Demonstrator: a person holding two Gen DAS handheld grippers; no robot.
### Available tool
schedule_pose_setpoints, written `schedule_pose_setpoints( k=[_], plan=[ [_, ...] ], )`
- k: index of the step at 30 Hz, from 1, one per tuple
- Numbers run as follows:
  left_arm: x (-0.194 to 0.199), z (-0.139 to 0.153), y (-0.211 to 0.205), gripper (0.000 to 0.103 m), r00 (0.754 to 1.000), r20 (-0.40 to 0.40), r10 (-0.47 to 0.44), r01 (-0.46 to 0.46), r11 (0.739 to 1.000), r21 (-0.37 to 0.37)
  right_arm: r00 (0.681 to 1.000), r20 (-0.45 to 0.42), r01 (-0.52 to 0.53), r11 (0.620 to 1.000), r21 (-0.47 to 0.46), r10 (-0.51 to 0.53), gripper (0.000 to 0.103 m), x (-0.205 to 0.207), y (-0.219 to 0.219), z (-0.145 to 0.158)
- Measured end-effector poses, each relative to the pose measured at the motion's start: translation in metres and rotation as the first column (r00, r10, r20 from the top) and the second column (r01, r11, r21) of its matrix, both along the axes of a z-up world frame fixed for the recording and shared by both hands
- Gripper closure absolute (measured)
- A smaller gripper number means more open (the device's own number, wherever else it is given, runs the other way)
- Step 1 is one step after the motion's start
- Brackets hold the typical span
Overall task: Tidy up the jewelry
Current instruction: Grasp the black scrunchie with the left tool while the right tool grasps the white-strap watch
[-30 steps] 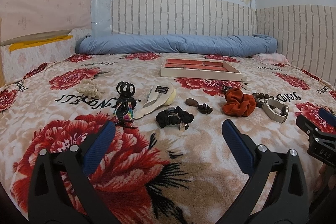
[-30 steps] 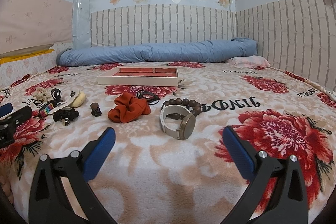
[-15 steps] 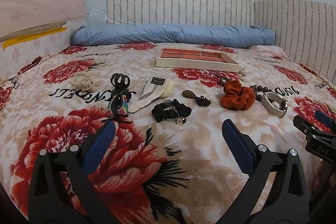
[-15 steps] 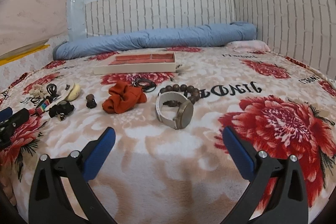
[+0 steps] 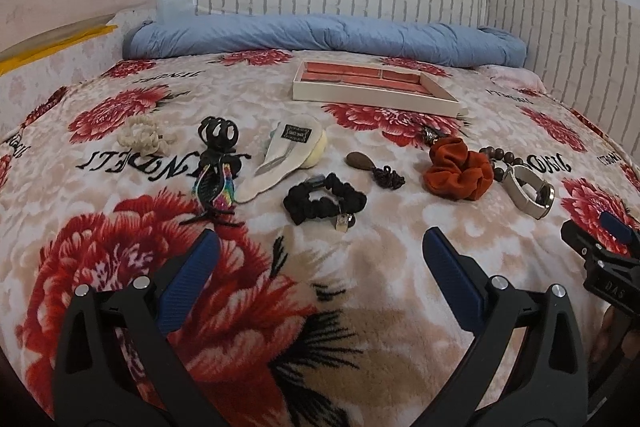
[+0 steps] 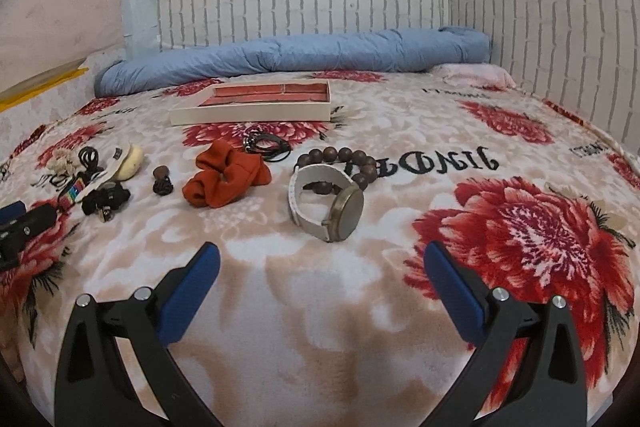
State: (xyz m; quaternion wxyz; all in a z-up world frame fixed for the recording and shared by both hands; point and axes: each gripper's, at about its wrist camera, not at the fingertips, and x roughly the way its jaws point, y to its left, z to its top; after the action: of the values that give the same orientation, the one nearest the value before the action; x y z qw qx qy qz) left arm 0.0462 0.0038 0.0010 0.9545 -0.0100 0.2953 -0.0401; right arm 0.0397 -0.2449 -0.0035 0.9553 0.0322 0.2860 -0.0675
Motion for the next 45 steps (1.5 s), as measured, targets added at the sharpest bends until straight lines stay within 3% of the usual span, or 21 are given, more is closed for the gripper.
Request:
schedule_pose_setpoints(
  k=[5,14,23,36,41,45],
  plan=[
    [0.014,0.004,-0.003,0.005,1.0,-0.016,-0.011,0.011,1.0,0.011,0.999,-0.036,0.016,1.0,-0.011,-0.017,0.004,0.015,-0.004,0.0],
    [0.05,-0.004,-0.006,0.005,0.992,-0.127,-0.014,0.014,1.0,0.0,0.991,-0.133,0.029,0.999,0.014,-0.027,0.004,0.047,-0.017,-0.004],
    [0.079,-0.018,-0.009,0.019,0.973,-0.227,-0.041,0.039,0.999,-0.011,0.982,-0.189,0.035,0.999,0.035,-0.028,0.004,0.068,-0.019,-0.014],
    [0.107,-0.033,-0.014,0.02,0.95,-0.309,-0.04,0.045,0.999,0.01,0.967,-0.248,0.075,0.996,0.041,-0.063,0.004,0.094,-0.029,-0.019],
    [0.116,-0.037,-0.02,0.023,0.937,-0.347,-0.036,0.054,0.998,0.041,0.957,-0.285,0.058,0.998,0.015,-0.051,0.004,0.11,-0.027,-0.021],
    [0.123,-0.037,-0.018,0.032,0.934,-0.355,-0.027,0.048,0.998,0.05,0.949,-0.314,0.047,0.999,0.01,-0.041,0.007,0.119,-0.026,-0.024]
  ],
)
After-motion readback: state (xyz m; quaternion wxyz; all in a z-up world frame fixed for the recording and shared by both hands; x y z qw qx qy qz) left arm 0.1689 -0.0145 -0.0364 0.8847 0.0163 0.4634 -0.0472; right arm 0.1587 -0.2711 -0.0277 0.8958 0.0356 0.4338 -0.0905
